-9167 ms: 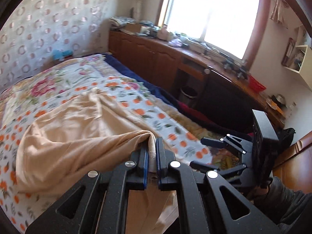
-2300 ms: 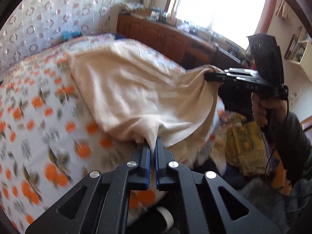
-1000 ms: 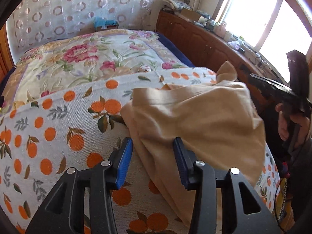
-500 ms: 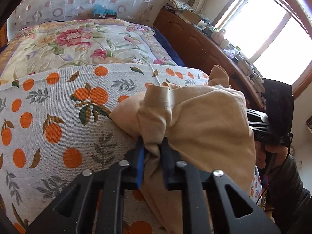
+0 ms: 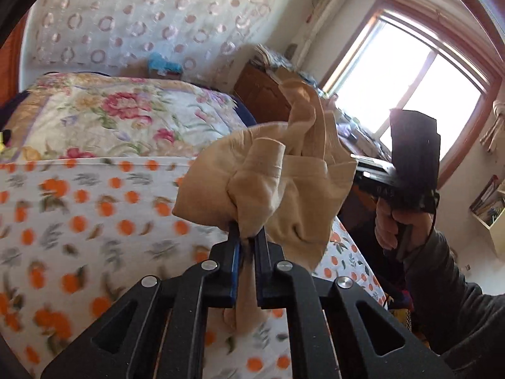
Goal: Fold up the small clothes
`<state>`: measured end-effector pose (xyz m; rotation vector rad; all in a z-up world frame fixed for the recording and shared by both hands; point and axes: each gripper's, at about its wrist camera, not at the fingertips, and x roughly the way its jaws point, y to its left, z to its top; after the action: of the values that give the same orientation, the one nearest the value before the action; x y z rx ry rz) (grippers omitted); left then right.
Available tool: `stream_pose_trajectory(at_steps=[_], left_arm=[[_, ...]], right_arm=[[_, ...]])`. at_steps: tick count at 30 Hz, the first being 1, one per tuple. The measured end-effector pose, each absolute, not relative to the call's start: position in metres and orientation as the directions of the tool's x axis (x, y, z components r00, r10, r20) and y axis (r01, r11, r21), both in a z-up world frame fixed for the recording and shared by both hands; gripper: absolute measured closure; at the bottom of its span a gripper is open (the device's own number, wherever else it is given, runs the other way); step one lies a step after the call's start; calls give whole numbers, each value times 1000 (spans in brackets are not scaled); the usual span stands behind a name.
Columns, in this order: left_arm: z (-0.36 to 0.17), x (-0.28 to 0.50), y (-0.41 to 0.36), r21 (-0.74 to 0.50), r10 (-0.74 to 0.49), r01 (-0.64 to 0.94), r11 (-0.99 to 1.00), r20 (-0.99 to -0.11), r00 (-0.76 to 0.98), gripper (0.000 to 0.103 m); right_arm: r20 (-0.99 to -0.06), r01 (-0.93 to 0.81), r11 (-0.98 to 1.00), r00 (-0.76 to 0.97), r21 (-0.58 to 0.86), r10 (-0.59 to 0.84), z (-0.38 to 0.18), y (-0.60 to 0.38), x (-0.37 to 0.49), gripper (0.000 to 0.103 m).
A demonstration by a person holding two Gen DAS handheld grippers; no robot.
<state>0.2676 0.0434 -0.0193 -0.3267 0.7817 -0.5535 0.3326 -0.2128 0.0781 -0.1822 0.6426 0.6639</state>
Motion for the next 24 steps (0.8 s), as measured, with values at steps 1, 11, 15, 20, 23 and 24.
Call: stream_pose_trajectory(at_steps=[1, 11, 15, 20, 23, 24], left_arm=[[-16, 259, 61, -471, -562, 323, 821, -565, 604, 95], [-28, 209, 221, -520, -385, 61, 852, -544, 746, 95], [-48, 204, 262, -533, -332, -23, 846, -559, 760, 95], [-83, 205, 290, -528, -277, -114, 842, -604, 747, 95], [-105, 206, 297, -514, -252, -155, 843, -633, 732, 95], [-110, 205, 303, -515, -250, -162, 842, -637, 729, 95]], right_arm=[[-599, -646, 762, 598, 32, 532, 85, -197, 333, 92], [-620, -823, 565, 470, -51, 629, 100, 10, 391, 93], [-668, -853, 518, 425, -70, 611, 83, 88, 432, 93], [-740, -871, 485, 380, -83, 555, 38, 164, 500, 93], [-776, -868, 491, 358, -72, 520, 8, 190, 529, 92], [-785, -866, 495, 352, -67, 509, 2, 205, 538, 92]])
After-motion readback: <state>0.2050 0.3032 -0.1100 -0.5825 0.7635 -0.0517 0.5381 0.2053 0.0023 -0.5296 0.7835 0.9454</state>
